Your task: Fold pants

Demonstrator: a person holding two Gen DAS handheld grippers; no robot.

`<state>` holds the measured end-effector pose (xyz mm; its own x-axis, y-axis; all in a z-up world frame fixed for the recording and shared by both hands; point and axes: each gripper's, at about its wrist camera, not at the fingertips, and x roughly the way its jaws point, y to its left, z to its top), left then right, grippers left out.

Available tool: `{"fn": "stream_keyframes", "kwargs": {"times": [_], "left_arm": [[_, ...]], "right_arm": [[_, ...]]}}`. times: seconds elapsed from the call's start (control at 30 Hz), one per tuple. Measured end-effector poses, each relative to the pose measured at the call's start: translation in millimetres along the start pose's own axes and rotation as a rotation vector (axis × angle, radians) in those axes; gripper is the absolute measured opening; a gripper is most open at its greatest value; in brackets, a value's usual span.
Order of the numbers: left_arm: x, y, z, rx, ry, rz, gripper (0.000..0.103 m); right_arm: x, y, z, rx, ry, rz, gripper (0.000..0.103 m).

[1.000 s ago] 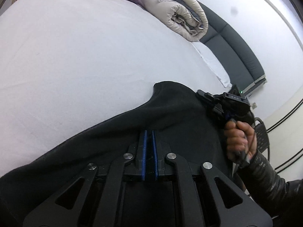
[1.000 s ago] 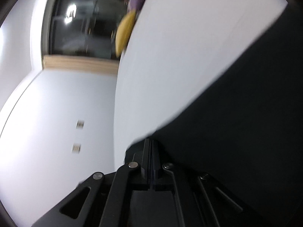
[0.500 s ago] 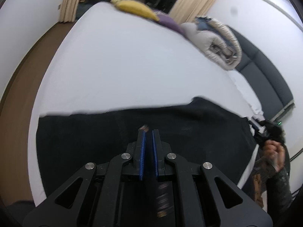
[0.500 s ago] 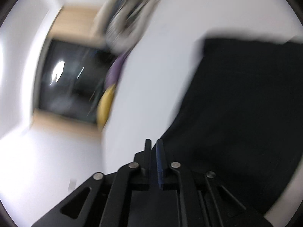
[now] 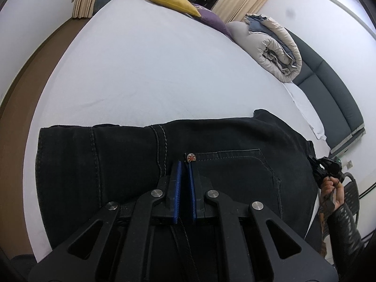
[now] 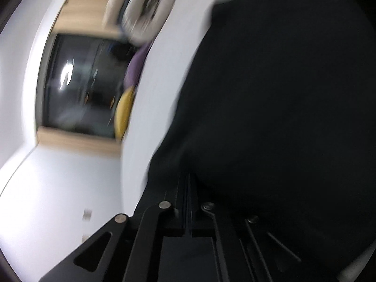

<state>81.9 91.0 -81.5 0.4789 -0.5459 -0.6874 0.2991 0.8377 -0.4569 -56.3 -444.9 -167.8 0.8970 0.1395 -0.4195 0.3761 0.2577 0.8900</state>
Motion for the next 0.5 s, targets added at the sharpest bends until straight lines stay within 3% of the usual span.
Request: {"fn": "stream_keyframes", "kwargs": {"times": [0.07, 0.13, 0.17, 0.27, 0.33, 0.4, 0.5], "left_arm": [[-1.5, 0.0, -0.3, -0.006, -0.001, -0.005, 0.007], [-2.8, -3.5, -0.5, 0.005, -0.002, 0.012, 0.007], [-5.5, -9.6, -0.1, 0.019, -0.002, 0.040, 0.007], [-16.5, -37.2, 2.3, 0.078, -0.026, 0.130, 0.007], [-23.8, -58.1, 5.2, 0.091, -0.056, 0.091, 0.007], [-20.9, -87.8, 5.2, 0.129, -0.055, 0.013, 0.007], [1.5, -125.2, -1.0, 0.187, -0.017, -0.084, 0.007]], "right_arm": [[-27.9, -15.7, 30.6, -0.017, -0.089, -0.100, 0.000], [-56.3, -13.3, 57.0, -0.076, -0.199, -0.285, 0.000], [-66.6, -11.6, 61.5, -0.078, -0.230, -0.328, 0.000], [-116.7, 5.9, 59.5, -0.098, -0.360, -0.448, 0.057], [-146.1, 18.1, 43.8, -0.133, -0.409, -0.359, 0.061], [-164.2, 21.6, 22.1, -0.141, -0.369, -0.241, 0.061], [-154.4, 27.5, -14.8, -0.132, -0.267, -0.091, 0.061]]}}
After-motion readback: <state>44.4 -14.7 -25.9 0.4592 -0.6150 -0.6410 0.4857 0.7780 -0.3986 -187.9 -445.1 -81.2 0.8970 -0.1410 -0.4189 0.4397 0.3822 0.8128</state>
